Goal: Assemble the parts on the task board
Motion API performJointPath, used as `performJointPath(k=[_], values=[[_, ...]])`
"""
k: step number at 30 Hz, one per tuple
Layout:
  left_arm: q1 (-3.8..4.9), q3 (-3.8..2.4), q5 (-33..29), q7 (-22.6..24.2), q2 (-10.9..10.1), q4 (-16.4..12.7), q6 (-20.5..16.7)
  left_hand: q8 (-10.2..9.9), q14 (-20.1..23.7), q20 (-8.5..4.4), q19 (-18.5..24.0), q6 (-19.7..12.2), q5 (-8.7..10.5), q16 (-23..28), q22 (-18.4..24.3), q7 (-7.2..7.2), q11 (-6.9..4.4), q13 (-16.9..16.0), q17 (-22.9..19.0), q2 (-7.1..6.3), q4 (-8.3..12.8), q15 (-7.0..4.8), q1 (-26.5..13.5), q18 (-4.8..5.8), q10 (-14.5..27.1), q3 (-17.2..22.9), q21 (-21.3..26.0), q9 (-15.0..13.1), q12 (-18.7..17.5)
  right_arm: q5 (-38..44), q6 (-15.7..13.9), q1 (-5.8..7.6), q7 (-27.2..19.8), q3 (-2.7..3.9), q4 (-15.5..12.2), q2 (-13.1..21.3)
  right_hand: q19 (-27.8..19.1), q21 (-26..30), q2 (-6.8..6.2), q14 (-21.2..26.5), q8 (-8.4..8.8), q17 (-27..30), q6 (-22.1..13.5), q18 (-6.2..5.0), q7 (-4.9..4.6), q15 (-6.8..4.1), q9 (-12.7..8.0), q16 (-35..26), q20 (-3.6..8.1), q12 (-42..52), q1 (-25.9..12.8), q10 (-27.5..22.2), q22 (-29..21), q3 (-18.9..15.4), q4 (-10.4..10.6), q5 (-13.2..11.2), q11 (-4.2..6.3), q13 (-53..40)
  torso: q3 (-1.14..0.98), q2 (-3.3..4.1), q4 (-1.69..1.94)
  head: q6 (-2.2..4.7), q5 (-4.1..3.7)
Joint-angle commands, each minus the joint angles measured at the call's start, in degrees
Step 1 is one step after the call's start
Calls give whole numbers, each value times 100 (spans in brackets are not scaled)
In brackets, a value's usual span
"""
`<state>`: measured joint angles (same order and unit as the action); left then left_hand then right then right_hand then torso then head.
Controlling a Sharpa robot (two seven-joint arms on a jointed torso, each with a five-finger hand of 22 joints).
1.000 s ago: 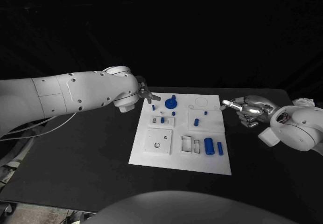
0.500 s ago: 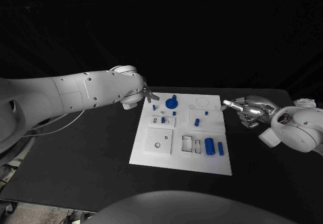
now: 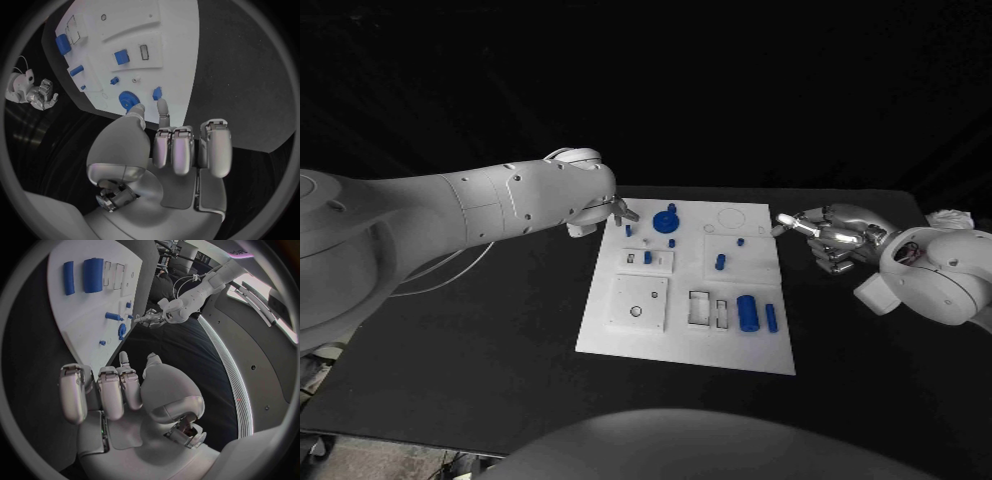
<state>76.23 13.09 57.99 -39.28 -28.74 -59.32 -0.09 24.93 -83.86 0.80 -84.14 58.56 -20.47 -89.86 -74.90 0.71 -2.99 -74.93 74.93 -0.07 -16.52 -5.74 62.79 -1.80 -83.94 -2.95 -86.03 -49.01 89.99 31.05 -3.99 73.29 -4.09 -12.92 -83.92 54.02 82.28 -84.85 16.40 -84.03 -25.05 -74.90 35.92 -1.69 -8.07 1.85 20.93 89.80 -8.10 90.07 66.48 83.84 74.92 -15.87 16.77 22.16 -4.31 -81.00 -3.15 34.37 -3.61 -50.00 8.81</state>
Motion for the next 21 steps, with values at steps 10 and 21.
performJointPath(k=[10, 21], values=[[-52, -12, 241, 284, 176, 309, 183, 472, -614, -33, -312, -303, 24, -14, -1150, -11, -40, -1507, 1507, 43, -21, -30, 55, 52, -606, -198, -10, -584, 1, 0, 53, -4, -55, -1, -17, 3, 33, -16, -8, -597, 2, -1510, 50, -18, -7, -37, -6, 20, 9, -7, -58, 616, 1261, -21, -11, 7, 48, -900, -1, -3, 4, 0, 10], [-87, -13, 249, 364, 238, 380, 229, 500, -614, -30, -305, -354, 38, -14, -1143, -6, -36, -1507, 1507, 68, -20, -26, 42, 49, -606, -217, 1, -636, 1, 0, 66, -4, -47, -1, -9, -11, 29, -13, -9, -597, 4, -1510, 50, -20, -7, -37, -8, 20, 10, -7, -49, 616, 1259, -18, -17, 23, 48, -900, 0, -3, 0, 0, 16]])
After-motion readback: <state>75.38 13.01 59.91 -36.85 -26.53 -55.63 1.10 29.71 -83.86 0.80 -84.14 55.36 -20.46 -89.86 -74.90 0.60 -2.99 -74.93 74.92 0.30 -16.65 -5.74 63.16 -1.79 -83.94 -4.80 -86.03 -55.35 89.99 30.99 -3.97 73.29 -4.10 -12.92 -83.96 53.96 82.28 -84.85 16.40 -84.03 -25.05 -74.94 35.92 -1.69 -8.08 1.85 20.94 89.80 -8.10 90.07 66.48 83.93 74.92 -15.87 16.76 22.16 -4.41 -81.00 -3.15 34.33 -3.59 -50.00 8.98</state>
